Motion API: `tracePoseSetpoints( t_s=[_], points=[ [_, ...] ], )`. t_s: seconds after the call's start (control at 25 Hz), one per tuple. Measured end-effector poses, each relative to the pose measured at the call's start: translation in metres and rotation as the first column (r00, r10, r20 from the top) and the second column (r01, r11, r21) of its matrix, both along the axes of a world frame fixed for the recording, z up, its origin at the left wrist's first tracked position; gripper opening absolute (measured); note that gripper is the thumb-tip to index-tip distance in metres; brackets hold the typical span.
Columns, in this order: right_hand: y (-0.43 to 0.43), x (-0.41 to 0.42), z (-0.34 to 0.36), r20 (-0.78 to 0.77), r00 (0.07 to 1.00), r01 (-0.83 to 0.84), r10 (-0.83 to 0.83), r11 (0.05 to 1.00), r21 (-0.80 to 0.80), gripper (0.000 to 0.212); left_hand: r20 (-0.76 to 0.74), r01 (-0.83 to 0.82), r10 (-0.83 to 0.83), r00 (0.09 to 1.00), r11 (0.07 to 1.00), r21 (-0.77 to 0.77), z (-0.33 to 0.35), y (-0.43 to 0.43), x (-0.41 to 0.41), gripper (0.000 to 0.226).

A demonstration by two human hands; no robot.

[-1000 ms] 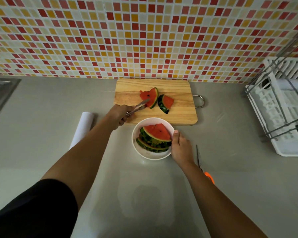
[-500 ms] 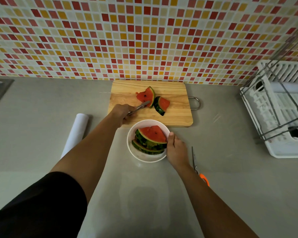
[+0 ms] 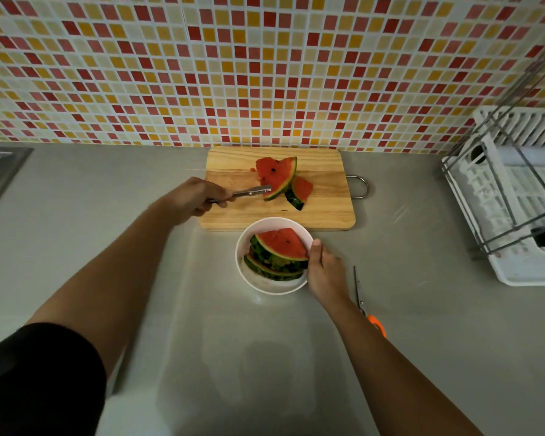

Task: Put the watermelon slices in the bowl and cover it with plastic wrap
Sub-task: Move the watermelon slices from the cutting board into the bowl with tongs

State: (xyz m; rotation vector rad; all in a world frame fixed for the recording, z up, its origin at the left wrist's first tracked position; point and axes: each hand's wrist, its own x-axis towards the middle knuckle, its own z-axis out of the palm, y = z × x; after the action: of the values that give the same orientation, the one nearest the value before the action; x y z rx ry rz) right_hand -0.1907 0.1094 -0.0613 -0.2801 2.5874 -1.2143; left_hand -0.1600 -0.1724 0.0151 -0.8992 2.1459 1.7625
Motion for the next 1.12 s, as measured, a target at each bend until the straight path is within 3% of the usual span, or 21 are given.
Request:
tracePoseSetpoints(
  t_s=[0.16, 0.28, 0.44, 0.6, 0.68, 0.76, 0.84, 0.96, 1.12],
  points=[
    [0.001, 0.0, 0.0, 0.03, 1.0, 0.002, -0.001, 1.0, -0.02, 0.048, 0.15, 0.441, -0.449, 0.881, 0.894, 0.082, 0.033, -0.028, 0.015, 0.027],
    [-0.001, 0.001, 0.0, 0.044, 0.999, 0.023, -0.022, 0.999, -0.036, 0.05, 0.287, 0.545, -0.547, 0.786, 0.833, 0.093, 0.034, -0.023, 0.011, 0.02],
    [0.0, 0.001, -0.001, 0.04, 0.999, 0.021, -0.02, 0.999, -0.039, 0.053, 0.323, 0.553, -0.531, 0.784, 0.833, 0.026, 0.035, -0.004, -0.002, 0.018],
    [0.0, 0.001, -0.001, 0.04, 0.999, 0.031, -0.03, 0.999, -0.039, 0.056, 0.282, 0.56, -0.493, 0.823, 0.784, -0.266, 0.057, 0.001, 0.01, 0.023],
    [-0.001, 0.001, -0.003, 0.036, 0.999, 0.03, -0.028, 0.998, -0.049, 0.056, 0.244, 0.545, -0.494, 0.834, 0.669, -0.506, 0.065, 0.002, 0.025, 0.012],
    [-0.002, 0.0, -0.003, 0.028, 0.999, 0.028, -0.027, 0.999, -0.044, 0.054, 0.109, 0.455, -0.571, 0.813, 0.508, -0.731, 0.065, 0.01, 0.046, 0.023],
    [-0.002, 0.0, -0.002, 0.027, 0.999, 0.033, -0.032, 0.999, -0.037, 0.051, -0.012, 0.338, -0.677, 0.736, 0.382, -0.86, 0.057, 0.031, 0.069, 0.031],
    [-0.001, 0.0, -0.002, 0.019, 1.0, 0.022, -0.022, 0.999, -0.023, 0.048, 0.032, 0.236, -0.722, 0.691, 0.183, -0.954, 0.035, 0.051, 0.086, 0.035],
    [-0.001, -0.001, -0.002, 0.019, 1.0, 0.017, -0.017, 1.0, -0.005, 0.053, 0.005, 0.217, -0.659, 0.752, 0.241, -0.946, 0.027, 0.028, 0.09, 0.03]
  ],
)
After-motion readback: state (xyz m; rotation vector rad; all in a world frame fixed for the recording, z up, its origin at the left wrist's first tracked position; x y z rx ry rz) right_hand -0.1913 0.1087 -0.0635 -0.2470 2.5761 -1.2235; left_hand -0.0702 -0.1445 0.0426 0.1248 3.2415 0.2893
